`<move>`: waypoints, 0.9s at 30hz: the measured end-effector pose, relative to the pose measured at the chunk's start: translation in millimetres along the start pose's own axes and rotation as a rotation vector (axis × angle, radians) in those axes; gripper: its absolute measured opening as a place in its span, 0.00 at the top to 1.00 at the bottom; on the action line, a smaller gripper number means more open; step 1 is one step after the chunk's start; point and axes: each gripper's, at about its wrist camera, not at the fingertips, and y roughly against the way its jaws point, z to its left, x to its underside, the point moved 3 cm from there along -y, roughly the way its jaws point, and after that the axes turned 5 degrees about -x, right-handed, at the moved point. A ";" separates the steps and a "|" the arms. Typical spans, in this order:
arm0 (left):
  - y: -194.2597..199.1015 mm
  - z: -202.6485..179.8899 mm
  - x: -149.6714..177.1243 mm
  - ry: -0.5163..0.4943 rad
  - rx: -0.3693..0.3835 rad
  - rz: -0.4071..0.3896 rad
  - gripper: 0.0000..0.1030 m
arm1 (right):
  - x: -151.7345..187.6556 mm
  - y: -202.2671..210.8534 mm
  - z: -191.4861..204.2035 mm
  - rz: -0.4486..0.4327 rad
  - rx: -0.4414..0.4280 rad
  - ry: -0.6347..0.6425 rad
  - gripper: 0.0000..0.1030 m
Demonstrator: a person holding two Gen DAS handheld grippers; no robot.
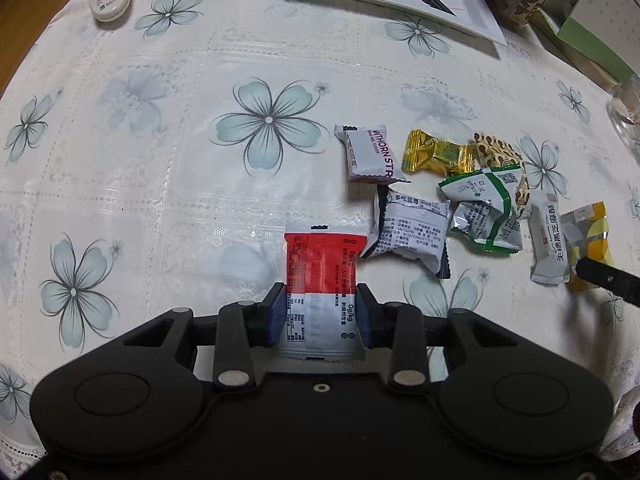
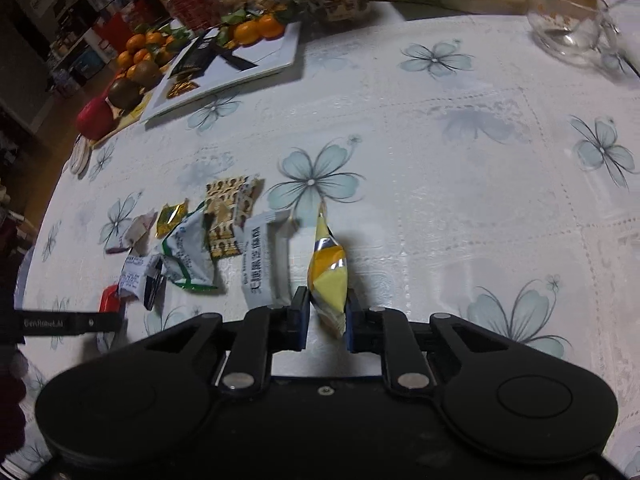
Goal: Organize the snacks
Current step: 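Grasp the red-and-white pack with the left tool while the right tool grasps the yellow-and-white pack, then carry both packs over the gold tray and open both tools to release them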
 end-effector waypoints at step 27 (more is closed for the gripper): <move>0.7 0.2 0.5 0.037 -0.042 -0.003 0.60 | 7.0 -8.7 4.2 -0.118 0.218 0.156 0.67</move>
